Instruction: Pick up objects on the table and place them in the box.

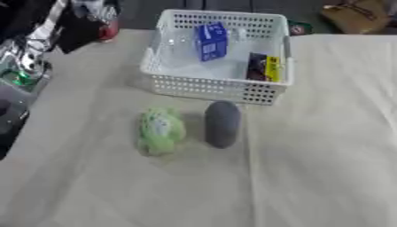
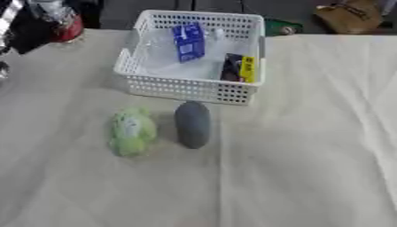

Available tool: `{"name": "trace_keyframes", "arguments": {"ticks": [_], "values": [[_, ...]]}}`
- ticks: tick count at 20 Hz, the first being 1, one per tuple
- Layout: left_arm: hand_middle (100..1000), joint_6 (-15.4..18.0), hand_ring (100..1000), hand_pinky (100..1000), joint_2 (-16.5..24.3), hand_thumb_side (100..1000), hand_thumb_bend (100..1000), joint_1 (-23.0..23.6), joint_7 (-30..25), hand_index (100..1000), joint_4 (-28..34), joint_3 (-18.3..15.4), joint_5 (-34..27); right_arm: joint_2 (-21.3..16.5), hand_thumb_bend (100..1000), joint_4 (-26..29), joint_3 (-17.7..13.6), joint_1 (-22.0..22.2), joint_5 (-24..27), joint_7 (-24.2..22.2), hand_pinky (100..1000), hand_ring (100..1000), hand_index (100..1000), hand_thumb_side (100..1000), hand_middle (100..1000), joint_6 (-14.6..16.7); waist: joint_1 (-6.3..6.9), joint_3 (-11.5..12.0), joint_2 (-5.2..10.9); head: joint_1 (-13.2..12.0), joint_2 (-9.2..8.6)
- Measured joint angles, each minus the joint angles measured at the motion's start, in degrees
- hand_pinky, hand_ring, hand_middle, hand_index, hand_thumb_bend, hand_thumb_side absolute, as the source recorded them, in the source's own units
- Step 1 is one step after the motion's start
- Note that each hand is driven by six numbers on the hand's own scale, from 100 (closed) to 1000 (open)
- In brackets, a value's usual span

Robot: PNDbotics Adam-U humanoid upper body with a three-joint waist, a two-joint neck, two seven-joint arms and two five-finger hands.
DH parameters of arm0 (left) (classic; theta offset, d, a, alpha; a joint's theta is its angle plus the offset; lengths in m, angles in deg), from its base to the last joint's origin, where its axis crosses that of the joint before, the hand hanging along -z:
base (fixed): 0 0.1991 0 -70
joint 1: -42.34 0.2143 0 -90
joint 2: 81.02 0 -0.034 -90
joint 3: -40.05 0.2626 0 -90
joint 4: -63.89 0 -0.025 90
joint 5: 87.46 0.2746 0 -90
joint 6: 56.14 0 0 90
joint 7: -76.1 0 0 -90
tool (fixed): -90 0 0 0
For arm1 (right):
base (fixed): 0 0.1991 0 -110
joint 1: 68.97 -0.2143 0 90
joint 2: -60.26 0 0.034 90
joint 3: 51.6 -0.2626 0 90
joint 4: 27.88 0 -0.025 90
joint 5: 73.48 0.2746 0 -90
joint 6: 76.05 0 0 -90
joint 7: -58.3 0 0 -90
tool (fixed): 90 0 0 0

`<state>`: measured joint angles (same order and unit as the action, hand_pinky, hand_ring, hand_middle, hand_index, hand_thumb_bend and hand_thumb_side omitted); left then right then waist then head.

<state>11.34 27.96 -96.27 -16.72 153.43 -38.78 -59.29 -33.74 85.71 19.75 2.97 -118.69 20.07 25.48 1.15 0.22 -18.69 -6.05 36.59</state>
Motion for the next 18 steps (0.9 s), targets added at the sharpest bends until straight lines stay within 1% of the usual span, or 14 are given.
{"name": "trace_keyframes", "arguments": {"ticks": [5,9,13,18], "values": [[691,1.7,849,907,-1.8,846,100,-4.4,-1.0,669,-5.5,0.5,0.1,-0.1,100,0.0,0.4,-0.1,0.4,0.0,904,855,836,1000,752,0.3,0.65,-1.3,0.14,-0.6,0.37],[694,3.8,854,910,-4.3,853,100,-9.0,-1.7,671,-11.3,0.9,0.1,-0.5,100,0.0,0.9,-0.2,0.7,-0.1,904,855,836,1000,752,0.6,1.73,-2.7,0.26,-1.3,0.45],[693,5.8,850,901,-6.2,850,100,-11.5,-1.7,672,-16.4,1.0,0.4,-0.5,100,0.0,1.2,-0.6,1.0,-0.1,904,855,836,1000,752,0.8,1.97,-3.3,0.26,-2.0,0.44],[694,7.6,853,902,-9.4,857,100,-14.9,-0.5,670,-23.1,0.8,2.7,-0.9,100,0.0,1.6,-1.5,1.4,-0.1,904,855,835,1000,752,1.3,2.54,-4.7,-0.01,-3.1,0.11]]}}
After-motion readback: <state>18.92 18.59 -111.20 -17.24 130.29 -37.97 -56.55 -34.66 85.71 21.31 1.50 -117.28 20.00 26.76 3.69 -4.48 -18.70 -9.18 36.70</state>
